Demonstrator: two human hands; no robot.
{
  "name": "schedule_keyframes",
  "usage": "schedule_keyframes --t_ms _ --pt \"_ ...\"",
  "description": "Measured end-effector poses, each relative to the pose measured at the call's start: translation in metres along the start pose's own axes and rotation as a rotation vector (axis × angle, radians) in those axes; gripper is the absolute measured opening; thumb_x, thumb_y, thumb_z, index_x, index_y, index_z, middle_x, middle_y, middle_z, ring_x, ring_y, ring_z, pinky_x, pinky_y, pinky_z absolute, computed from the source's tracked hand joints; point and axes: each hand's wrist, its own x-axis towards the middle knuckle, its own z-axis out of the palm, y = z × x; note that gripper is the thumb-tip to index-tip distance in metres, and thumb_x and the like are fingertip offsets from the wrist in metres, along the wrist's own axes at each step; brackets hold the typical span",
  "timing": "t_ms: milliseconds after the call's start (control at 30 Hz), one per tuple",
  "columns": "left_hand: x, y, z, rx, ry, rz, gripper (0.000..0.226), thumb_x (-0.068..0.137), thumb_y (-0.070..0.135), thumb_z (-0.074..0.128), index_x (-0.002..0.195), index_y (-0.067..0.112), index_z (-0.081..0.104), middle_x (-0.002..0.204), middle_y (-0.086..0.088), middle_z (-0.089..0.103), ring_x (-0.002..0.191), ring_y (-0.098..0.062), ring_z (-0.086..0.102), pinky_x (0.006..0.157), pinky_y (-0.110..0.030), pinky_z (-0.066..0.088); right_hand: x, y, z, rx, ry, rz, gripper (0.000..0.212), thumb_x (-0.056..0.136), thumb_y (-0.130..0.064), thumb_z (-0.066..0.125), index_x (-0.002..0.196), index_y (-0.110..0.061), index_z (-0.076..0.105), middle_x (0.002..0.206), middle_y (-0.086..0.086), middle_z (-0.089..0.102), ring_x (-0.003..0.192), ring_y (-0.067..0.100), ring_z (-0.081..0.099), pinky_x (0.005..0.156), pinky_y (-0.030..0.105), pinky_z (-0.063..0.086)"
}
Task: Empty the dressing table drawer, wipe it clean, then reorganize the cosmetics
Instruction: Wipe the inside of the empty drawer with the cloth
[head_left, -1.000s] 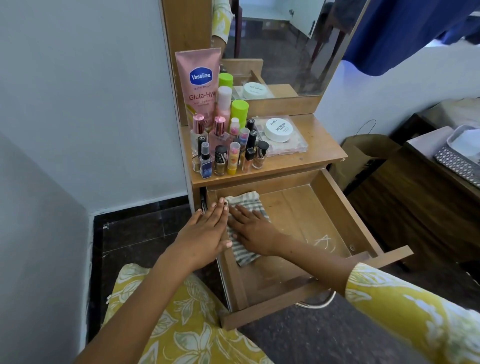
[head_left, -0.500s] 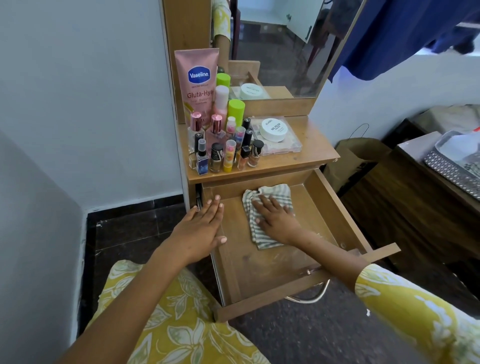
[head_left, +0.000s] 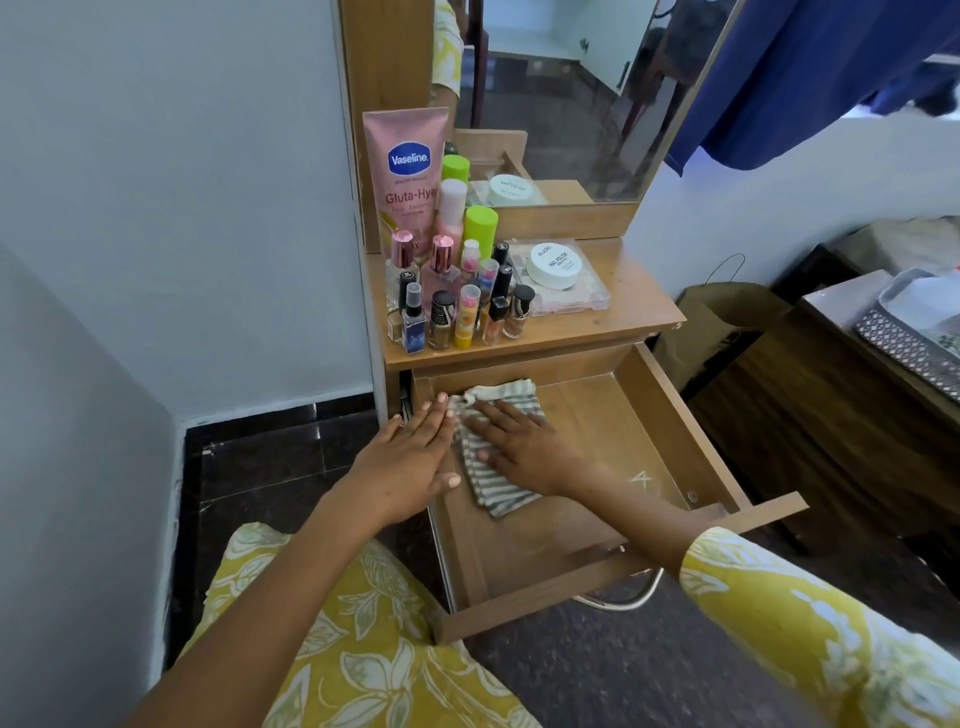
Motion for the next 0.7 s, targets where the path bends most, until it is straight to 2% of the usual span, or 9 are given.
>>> schedule_keyframes --t_ms 167,267,367,433,500,567,633,700 --pt "0.002 0.0 0.001 -0.045 0.008 -0.012 0.083 0.095 0.055 0.03 0.145 0.011 -0.019 0.147 -0.005 -0.033 0.14 -0.016 -0.022 0.113 -0.035 -0.01 -0.024 0.047 -0.008 0.059 -0.003 0.171 0.054 0.102 -0.041 0.029 0.151 -0.03 0.011 0.16 -0.005 -0.001 0.148 0.017 -0.002 0.119 0.046 0.009" --pt "0.007 0.021 0.011 -0.136 0.139 -0.088 0.081 0.093 0.06 0.021 0.145 0.008 -0.016 0.148 -0.009 -0.031 0.139 -0.02 -0.023 0.11 -0.034 -0.013 -0.031 0.055 -0.007 0.238 0.095 0.313 0.057 0.099 -0.04 0.041 0.15 -0.029 0.018 0.161 0.001 -0.005 0.148 0.023 0.0 0.119 0.05 0.011" --pt "0.018 0.046 0.023 -0.228 0.35 -0.196 0.075 0.096 0.055 0.015 0.145 0.006 -0.013 0.151 -0.011 -0.027 0.139 -0.021 -0.024 0.109 -0.033 -0.015 -0.026 0.047 -0.002 0.504 0.19 0.445 0.078 0.094 -0.051 0.045 0.152 -0.024 0.0 0.157 0.01 -0.02 0.146 0.03 -0.013 0.118 0.051 0.002" --pt "0.025 0.054 0.026 -0.272 0.493 -0.274 0.072 0.097 0.052 0.014 0.146 0.005 -0.01 0.153 -0.013 -0.022 0.14 -0.022 -0.021 0.112 -0.033 -0.013 -0.018 0.041 0.003 0.48 0.148 0.505 0.085 0.094 -0.056 0.038 0.15 -0.018 -0.014 0.155 0.015 -0.024 0.144 0.033 -0.02 0.116 0.05 -0.006" --pt "0.029 0.057 0.03 -0.27 0.576 -0.316 0.071 0.098 0.05 0.015 0.146 0.005 -0.01 0.153 -0.014 -0.021 0.141 -0.024 -0.019 0.114 -0.035 -0.011 -0.013 0.036 0.01 0.327 0.063 0.476 0.082 0.094 -0.059 0.031 0.148 -0.024 -0.018 0.153 0.016 -0.029 0.142 0.035 -0.024 0.114 0.049 -0.011" --pt "0.031 0.058 0.033 -0.246 0.595 -0.33 0.071 0.098 0.049 0.017 0.145 0.004 -0.011 0.152 -0.014 -0.023 0.141 -0.026 -0.019 0.115 -0.037 -0.009 -0.01 0.034 0.018 0.247 0.015 0.392 0.077 0.093 -0.062 0.029 0.147 -0.033 -0.017 0.152 0.014 -0.032 0.14 0.035 -0.027 0.114 0.049 -0.013" --pt "0.033 0.059 0.034 -0.221 0.586 -0.345 0.073 0.098 0.048 0.018 0.146 0.003 -0.012 0.152 -0.015 -0.023 0.142 -0.027 -0.017 0.116 -0.039 -0.008 -0.008 0.036 0.022 0.266 0.035 0.35 0.075 0.092 -0.063 0.032 0.148 -0.038 -0.009 0.153 0.012 -0.03 0.141 0.033 -0.027 0.114 0.049 -0.012" --pt "0.034 0.059 0.035 -0.2 0.574 -0.356 0.073 0.098 0.048 0.019 0.146 0.002 -0.012 0.152 -0.016 -0.024 0.142 -0.028 -0.017 0.116 -0.039 -0.007 -0.009 0.044 0.021 0.309 0.094 0.363 0.078 0.09 -0.062 0.038 0.15 -0.032 -0.001 0.155 0.014 -0.024 0.143 0.033 -0.022 0.114 0.048 -0.009"
